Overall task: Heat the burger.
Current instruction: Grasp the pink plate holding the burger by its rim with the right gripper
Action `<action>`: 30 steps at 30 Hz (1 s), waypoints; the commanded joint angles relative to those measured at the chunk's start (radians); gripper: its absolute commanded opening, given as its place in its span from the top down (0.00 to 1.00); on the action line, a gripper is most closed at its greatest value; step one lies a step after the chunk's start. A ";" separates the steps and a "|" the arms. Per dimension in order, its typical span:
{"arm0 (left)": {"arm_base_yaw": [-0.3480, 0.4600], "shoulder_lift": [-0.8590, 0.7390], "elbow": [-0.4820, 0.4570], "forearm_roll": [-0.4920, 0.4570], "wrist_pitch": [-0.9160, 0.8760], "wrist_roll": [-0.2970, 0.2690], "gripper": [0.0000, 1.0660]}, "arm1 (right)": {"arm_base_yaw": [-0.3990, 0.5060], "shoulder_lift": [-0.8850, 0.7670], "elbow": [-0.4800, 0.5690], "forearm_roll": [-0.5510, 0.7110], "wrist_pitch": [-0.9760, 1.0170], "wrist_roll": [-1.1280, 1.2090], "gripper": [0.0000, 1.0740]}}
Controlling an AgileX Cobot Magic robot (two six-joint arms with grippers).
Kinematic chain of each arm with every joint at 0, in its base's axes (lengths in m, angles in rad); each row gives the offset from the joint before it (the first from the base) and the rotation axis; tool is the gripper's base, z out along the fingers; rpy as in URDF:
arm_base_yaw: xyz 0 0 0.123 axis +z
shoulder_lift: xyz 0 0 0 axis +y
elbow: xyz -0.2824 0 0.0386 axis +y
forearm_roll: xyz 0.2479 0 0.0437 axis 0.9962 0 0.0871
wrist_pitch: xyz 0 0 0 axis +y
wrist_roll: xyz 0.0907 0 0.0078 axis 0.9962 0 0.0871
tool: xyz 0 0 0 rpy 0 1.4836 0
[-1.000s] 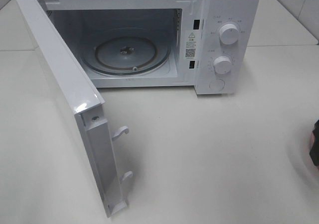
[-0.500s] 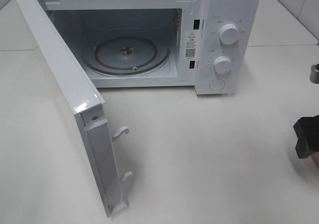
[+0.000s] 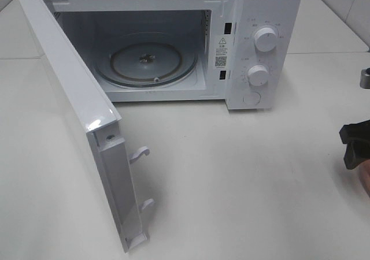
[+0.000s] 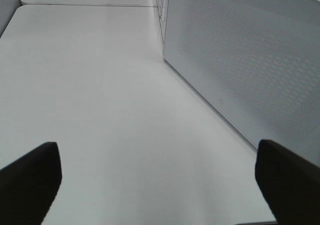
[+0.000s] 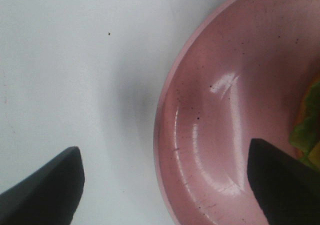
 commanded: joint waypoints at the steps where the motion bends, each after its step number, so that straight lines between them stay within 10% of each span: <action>1: 0.000 -0.014 -0.003 -0.001 -0.003 0.002 0.08 | -0.005 0.024 -0.002 -0.005 -0.011 -0.006 0.26; 30: 0.000 -0.014 -0.003 -0.001 -0.003 0.002 0.08 | -0.005 0.153 0.027 -0.077 -0.132 -0.007 0.29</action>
